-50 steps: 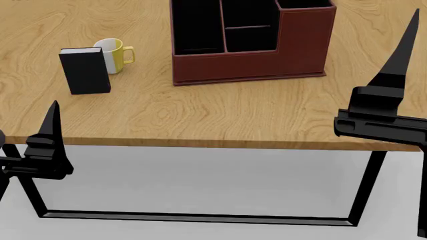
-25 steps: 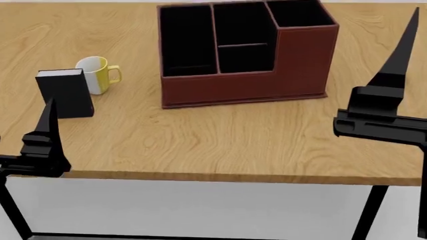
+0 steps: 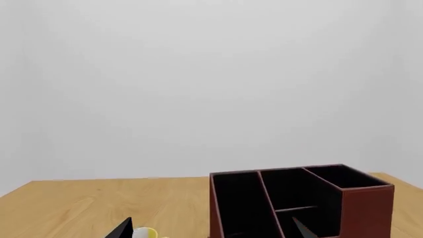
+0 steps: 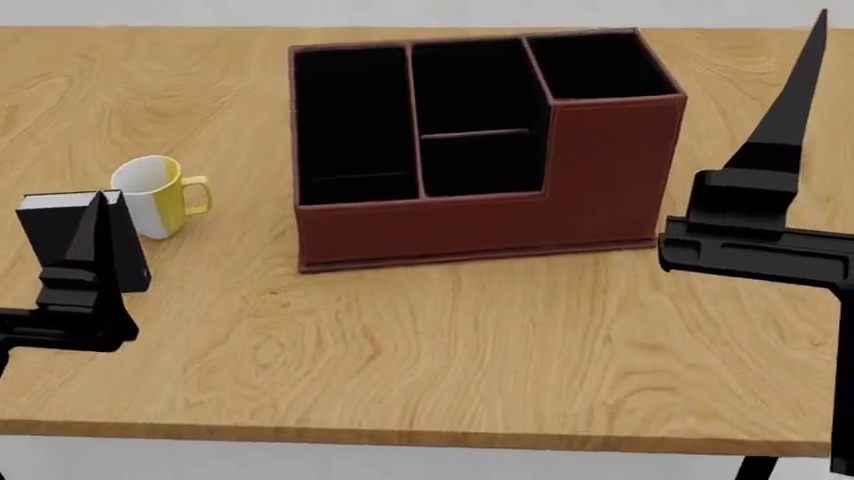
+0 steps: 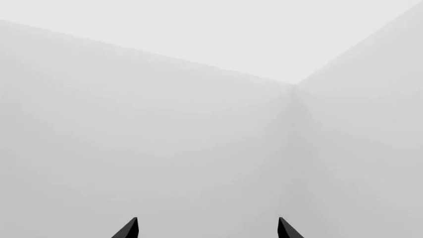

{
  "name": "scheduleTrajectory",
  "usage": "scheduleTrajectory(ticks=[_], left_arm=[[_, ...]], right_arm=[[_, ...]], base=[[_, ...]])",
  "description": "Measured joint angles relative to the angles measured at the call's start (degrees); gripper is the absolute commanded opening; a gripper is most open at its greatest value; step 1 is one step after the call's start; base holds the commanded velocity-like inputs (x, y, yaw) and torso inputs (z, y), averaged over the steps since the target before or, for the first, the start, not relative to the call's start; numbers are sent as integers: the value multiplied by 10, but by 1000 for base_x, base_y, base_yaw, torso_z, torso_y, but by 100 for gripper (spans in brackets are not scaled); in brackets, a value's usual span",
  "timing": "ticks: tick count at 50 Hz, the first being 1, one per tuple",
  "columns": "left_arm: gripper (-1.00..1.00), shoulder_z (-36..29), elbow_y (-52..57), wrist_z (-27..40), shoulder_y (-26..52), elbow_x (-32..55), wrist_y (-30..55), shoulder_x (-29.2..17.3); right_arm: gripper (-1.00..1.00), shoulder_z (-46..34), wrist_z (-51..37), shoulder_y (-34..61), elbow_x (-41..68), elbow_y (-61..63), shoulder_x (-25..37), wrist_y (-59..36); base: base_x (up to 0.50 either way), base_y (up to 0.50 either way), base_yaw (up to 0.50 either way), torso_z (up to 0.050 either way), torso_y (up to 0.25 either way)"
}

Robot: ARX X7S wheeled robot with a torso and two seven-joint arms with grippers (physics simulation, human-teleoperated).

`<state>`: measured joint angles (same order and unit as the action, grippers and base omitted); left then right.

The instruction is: Pick up the book and place it in the back compartment of the caddy.

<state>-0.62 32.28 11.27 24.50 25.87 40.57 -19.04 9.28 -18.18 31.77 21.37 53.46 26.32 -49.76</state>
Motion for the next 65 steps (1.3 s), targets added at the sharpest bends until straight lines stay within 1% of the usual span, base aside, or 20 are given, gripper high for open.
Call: scheduleTrajectory(ticks=[32,65], left_arm=[[100,6,0,5,-8,7,-12,-6],[100,0,1,8,-9,11,-22,-10]], right_arm=[[100,-2,-14,11,18,17,9,-21],[100,1,-25,8,33,13,16,-10]], base=[[357,-14,0,0,1],[357,0,0,0,1]])
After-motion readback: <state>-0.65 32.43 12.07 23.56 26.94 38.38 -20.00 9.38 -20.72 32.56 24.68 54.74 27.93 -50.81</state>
